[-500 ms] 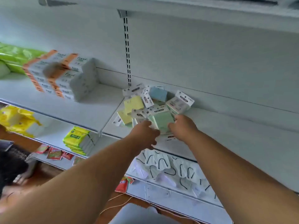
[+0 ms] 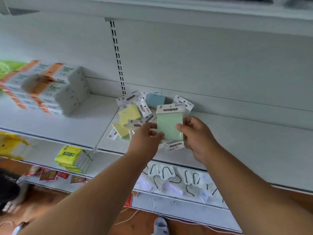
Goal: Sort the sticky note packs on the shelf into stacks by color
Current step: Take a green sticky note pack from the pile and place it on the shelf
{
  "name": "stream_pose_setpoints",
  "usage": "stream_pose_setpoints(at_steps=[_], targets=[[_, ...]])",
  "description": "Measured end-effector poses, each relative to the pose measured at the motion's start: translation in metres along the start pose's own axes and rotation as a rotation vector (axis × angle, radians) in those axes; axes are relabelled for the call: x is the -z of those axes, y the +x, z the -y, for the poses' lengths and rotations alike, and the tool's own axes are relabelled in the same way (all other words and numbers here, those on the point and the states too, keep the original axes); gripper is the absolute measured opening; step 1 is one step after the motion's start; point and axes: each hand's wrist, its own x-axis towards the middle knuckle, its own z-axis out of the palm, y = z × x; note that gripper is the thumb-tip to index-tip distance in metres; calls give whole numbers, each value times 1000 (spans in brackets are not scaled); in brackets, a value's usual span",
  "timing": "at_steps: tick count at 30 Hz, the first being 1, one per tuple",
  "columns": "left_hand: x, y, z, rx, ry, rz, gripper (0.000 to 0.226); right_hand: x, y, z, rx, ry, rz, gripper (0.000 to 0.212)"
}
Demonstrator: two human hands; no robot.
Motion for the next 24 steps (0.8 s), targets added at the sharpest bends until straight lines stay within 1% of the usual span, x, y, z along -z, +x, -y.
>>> stream_pose_setpoints(at_steps=[2,4,6,9,13,17,21,24], targets=[[-13,-12,4,-64,-6,64,20,19,-18,-5,8,-1,-73,16],[-29,-25,10,-125,30,135,20,42,-33,-16,30,-89,-139,11],[-47,-40,15,-142,68,186,21,67,-50,-27,29,-172,-206,11],[-76,-60,18,-171,74,255,22,104,-68,-35,46,-224,-277,10],[-127,-78,6,-233,153,272,26,156,-82,-35,88,-283,-366,10],[-207,-102,-12,-295,279,280,30,236,-88,-45,93,-373,-430,14],[-296,-129,-34,-298,333,283,30,330,-93,-55,59,-507,-448,18],[-344,-142,-50,-275,380,298,31,384,-92,-53,23,-574,-436,22]])
